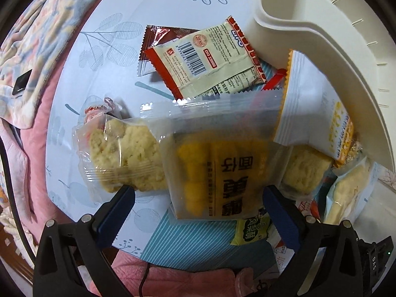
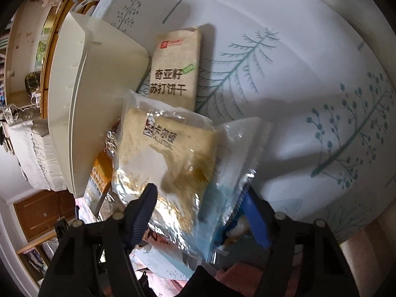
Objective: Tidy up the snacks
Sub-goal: 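Grasp the clear yellow-cookie bag with the left tool while the right tool grasps the cracker bag, then carry both bags into the white tray and open both tools to release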
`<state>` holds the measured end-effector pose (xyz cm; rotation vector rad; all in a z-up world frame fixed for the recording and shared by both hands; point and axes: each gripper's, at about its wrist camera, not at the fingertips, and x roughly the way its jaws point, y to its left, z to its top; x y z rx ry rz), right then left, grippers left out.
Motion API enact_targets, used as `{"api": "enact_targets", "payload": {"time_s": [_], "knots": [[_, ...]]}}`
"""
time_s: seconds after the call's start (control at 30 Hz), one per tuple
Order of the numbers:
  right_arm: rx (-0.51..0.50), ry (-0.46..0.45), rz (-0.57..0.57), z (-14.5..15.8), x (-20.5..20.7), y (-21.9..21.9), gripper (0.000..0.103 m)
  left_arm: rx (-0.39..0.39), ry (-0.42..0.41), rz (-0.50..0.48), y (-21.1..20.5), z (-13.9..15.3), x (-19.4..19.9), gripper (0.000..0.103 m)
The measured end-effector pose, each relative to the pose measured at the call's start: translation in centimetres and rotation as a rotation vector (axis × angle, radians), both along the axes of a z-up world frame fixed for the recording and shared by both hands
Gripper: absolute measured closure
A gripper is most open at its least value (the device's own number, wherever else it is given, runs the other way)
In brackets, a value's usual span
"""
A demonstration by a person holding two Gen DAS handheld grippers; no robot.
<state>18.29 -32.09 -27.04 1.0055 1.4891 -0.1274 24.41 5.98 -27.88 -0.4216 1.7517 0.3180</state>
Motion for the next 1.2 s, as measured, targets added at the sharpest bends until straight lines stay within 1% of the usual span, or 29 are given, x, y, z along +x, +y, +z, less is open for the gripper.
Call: {"api": "enact_targets", "payload": {"time_s": [0.1,0.2,0.27,0.3,0.33,0.4,0.47,0.53,0.7,0.8,0.9,0.97,1.07,1.2], "knots": [[-0.006,-0.002,0.017,-0.2,0.4,0.4,0.042,0.009,0.019,0.004,-0.6,-0.1,0.6,0.0],[-0.002,-0.018,0.021,0.0,0.6,0.6,0.05,0.009,0.022,0.018,-1.0,-0.2,0.8,0.0],[0.003,-0.032,0.022,0.1,0.7,0.9,0.063,0.009,0.018,0.029,-1.0,-0.1,0.7,0.0],[0.002,-0.038,0.023,0.2,0.6,0.9,0.064,0.005,0.014,0.037,-1.0,0.0,0.6,0.0],[0.001,-0.042,0.028,0.4,0.9,0.7,0.068,-0.002,0.011,0.05,-1.0,-0.1,0.7,0.001],[-0.005,-0.057,0.031,0.7,0.7,0.4,0.071,-0.034,0.002,0.082,-0.9,0.0,0.2,0.007],[-0.01,-0.069,0.032,1.0,0.7,0.4,0.077,-0.093,-0.023,0.113,-0.7,0.5,-0.3,0.026],[-0.012,-0.078,0.03,1.3,0.4,0.3,0.079,-0.108,-0.036,0.117,-0.9,0.8,-0.2,0.034],[-0.018,-0.099,0.036,2.1,-0.2,0.1,0.08,-0.103,-0.051,0.115,-1.8,1.4,0.0,0.04],[-0.023,-0.119,0.044,2.5,-0.6,-0.3,0.081,-0.111,-0.063,0.117,-1.9,1.8,-0.5,0.044],[-0.028,-0.143,0.058,3.1,-0.9,-0.4,0.082,-0.111,-0.075,0.104,-1.9,1.8,-1.7,0.048],[-0.041,-0.167,0.072,3.8,-1.1,-0.3,0.082,-0.113,-0.086,0.102,-2.0,2.1,-2.3,0.054],[-0.05,-0.204,0.093,4.7,-1.3,-0.2,0.083,-0.112,-0.093,0.105,-1.7,2.5,-3.1,0.059],[-0.057,-0.248,0.122,5.9,-1.4,0.2,0.083,-0.102,-0.098,0.103,-1.3,2.9,-4.4,0.061]]}}
